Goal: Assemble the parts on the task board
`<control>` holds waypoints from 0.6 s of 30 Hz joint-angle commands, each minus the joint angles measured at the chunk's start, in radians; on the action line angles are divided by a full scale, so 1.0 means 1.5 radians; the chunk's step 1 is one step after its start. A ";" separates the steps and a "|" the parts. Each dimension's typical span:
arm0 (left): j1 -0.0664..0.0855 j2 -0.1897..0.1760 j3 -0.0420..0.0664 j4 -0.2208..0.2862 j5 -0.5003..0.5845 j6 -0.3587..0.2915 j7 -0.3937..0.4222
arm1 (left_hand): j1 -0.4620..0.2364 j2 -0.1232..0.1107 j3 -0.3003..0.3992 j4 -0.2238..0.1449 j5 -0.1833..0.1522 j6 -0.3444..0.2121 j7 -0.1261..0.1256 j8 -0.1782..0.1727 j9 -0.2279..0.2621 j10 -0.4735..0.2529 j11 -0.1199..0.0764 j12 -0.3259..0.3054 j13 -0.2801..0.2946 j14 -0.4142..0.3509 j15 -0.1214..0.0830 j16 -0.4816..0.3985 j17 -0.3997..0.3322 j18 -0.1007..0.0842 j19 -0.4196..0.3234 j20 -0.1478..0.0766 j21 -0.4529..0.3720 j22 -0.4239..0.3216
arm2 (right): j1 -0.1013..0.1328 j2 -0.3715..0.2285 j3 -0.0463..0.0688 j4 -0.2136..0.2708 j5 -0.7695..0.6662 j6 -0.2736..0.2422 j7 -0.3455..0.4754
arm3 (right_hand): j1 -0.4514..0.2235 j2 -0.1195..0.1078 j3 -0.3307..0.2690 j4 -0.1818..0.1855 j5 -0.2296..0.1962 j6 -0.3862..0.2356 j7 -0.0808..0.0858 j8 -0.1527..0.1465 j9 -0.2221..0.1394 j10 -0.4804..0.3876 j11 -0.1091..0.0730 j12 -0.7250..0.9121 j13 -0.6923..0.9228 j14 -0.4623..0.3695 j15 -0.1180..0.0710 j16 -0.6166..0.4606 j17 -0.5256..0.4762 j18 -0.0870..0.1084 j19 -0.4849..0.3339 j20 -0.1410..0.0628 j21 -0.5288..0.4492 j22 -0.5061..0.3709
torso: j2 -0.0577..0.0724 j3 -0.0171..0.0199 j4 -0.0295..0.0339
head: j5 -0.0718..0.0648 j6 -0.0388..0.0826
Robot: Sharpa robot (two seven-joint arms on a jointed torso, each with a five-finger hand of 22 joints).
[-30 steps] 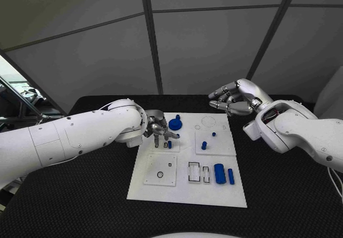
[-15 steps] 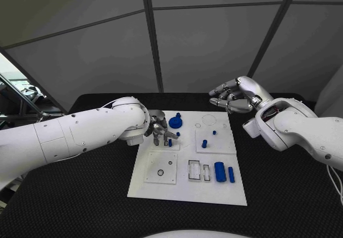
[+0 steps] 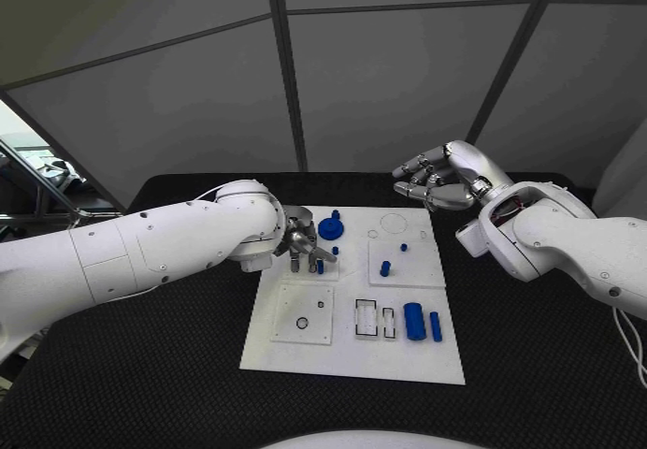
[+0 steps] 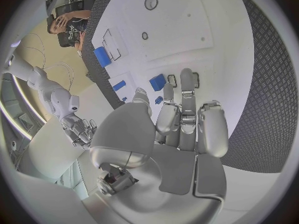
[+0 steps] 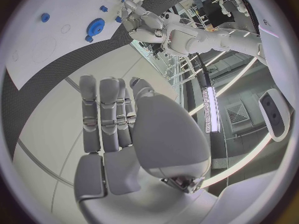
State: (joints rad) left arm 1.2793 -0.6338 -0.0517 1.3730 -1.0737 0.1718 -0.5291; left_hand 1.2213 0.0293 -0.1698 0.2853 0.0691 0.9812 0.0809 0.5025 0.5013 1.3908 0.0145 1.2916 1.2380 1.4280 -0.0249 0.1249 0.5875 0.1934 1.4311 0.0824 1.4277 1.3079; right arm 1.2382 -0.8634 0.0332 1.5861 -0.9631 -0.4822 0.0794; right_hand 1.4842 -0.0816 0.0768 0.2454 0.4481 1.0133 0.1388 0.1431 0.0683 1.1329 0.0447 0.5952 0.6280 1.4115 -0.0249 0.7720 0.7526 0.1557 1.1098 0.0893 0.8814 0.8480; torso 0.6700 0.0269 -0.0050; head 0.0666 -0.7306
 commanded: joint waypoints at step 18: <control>0.001 0.010 0.000 -0.005 -0.005 0.034 -0.007 | 0.033 0.018 0.006 -0.007 0.001 -0.016 -0.002 0.017 0.024 0.000 -0.001 0.004 0.002 0.006 0.001 -0.009 0.009 -0.094 0.003 0.001 0.006 0.023 | 0.002 0.004 0.000 -0.003 -0.004 0.002 -0.004 | 0.001 -0.011 0.012 0.001 0.017 -0.008 0.002 -0.007 -0.001 0.000 0.004 -0.002 -0.003 0.007 0.001 -0.009 -0.001 0.005 0.001 -0.001 -0.010 -0.004 | 0.000 0.0009 -0.0003 | 0.000 -0.005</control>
State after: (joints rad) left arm 1.2793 -0.6205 -0.0519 1.3663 -1.0754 0.2018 -0.5321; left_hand 1.2623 0.0541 -0.1629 0.2785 0.0691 0.9646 0.0786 0.5247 0.5369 1.3901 0.0152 1.2916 1.2421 1.4279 -0.0249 0.1161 0.6004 0.1935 1.4310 0.0824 1.4316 1.3078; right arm 1.2382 -0.8587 0.0332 1.5813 -0.9652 -0.4809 0.0720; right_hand 1.4841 -0.0893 0.0877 0.2461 0.4677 1.0098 0.1423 0.1384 0.0684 1.1328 0.0447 0.5952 0.6244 1.4150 -0.0213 0.7608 0.7527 0.1555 1.1099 0.0894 0.8701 0.8426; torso 0.6698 0.0285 -0.0050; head 0.0669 -0.7372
